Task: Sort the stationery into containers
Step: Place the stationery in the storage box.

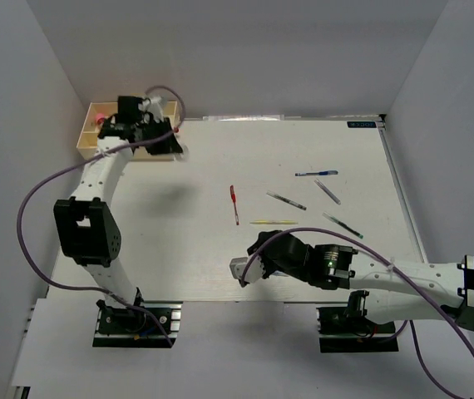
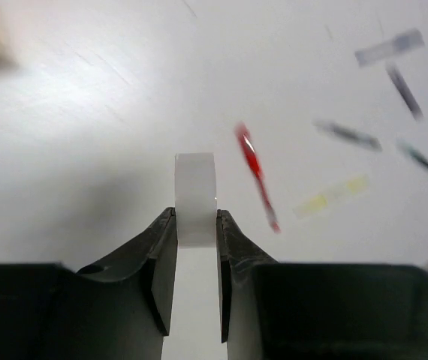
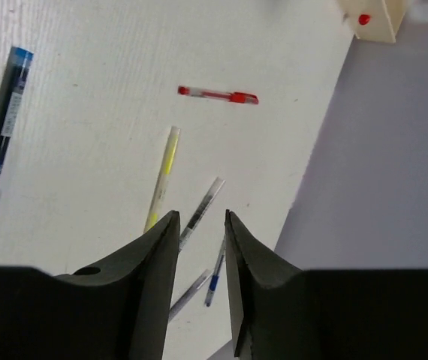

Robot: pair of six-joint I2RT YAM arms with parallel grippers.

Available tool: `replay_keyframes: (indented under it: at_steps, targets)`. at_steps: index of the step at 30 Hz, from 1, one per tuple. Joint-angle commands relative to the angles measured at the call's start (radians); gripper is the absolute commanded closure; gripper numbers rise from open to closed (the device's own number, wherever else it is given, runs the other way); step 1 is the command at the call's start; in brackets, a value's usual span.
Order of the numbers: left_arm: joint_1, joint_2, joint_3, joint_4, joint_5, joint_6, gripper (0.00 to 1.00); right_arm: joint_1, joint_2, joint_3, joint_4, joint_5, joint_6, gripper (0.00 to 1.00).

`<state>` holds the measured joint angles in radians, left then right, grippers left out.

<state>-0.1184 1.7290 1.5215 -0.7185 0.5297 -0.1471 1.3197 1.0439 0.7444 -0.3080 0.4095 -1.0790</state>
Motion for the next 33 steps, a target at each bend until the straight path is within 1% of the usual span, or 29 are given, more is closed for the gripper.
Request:
replay_keyframes:
  at_steps: [1, 2, 3, 5, 6, 7, 8, 9, 11, 12, 13, 15, 16, 18, 20, 25, 30, 33]
  targets:
    - [0.074, 0.047, 0.234, 0.015, -0.276, -0.006, 1.0, -0.014, 0.002, 0.056, -0.06, -0.032, 0.163, 0.63]
    - [0.097, 0.085, 0.297, -0.005, -0.316, -0.002, 1.0, -0.029, 0.007, 0.071, -0.056, -0.034, 0.207, 0.58]
    - [0.149, 0.166, 0.427, -0.025, -0.344, 0.004, 1.0, -0.039, 0.014, 0.085, -0.049, -0.035, 0.23, 0.57]
    - [0.203, 0.249, 0.558, -0.076, -0.375, 0.015, 1.0, -0.085, 0.051, 0.145, -0.055, -0.055, 0.293, 0.55]
    - [0.229, 0.33, 0.688, -0.116, -0.378, 0.015, 1.0, -0.114, 0.067, 0.173, -0.063, -0.066, 0.315, 0.55]
    - [0.274, 0.369, 0.748, -0.131, -0.369, 0.02, 1.0, -0.129, 0.091, 0.206, -0.092, -0.093, 0.336, 0.54]
    - [0.29, 0.392, 0.778, -0.133, -0.373, 0.026, 1.0, -0.148, 0.143, 0.242, -0.112, -0.106, 0.368, 0.55]
    - [0.304, 0.4, 0.782, -0.101, -0.385, 0.043, 1.0, -0.195, 0.169, 0.312, -0.13, -0.118, 0.387, 0.55]
    - [0.338, 0.415, 0.773, -0.084, -0.415, 0.052, 1.0, -0.229, 0.255, 0.386, -0.181, -0.158, 0.419, 0.57]
    - [0.348, 0.423, 0.773, -0.078, -0.421, 0.053, 1.0, -0.284, 0.28, 0.454, -0.198, -0.175, 0.457, 0.58]
    - [0.373, 0.437, 0.77, -0.075, -0.433, 0.057, 1.0, -0.304, 0.307, 0.489, -0.216, -0.219, 0.474, 0.58]
    - [0.396, 0.442, 0.747, -0.041, -0.419, 0.072, 1.0, -0.368, 0.37, 0.553, -0.256, -0.257, 0.516, 0.61]
    - [0.407, 0.429, 0.703, -0.023, -0.378, 0.079, 1.0, -0.382, 0.398, 0.565, -0.264, -0.293, 0.525, 0.62]
    - [0.419, 0.417, 0.66, 0.029, -0.382, 0.093, 1.0, -0.41, 0.415, 0.578, -0.273, -0.316, 0.539, 0.63]
    - [0.43, 0.425, 0.643, 0.037, -0.361, 0.099, 1.0, -0.439, 0.427, 0.587, -0.275, -0.34, 0.544, 0.63]
    - [0.43, 0.492, 0.687, 0.019, -0.353, 0.112, 1.0, -0.48, 0.447, 0.618, -0.279, -0.368, 0.574, 0.63]
    - [0.439, 0.521, 0.669, 0.062, -0.358, 0.1, 0.95, -0.517, 0.449, 0.638, -0.301, -0.386, 0.588, 0.62]
    - [0.439, 0.553, 0.697, 0.059, -0.359, 0.086, 0.95, -0.536, 0.447, 0.636, -0.304, -0.396, 0.593, 0.62]
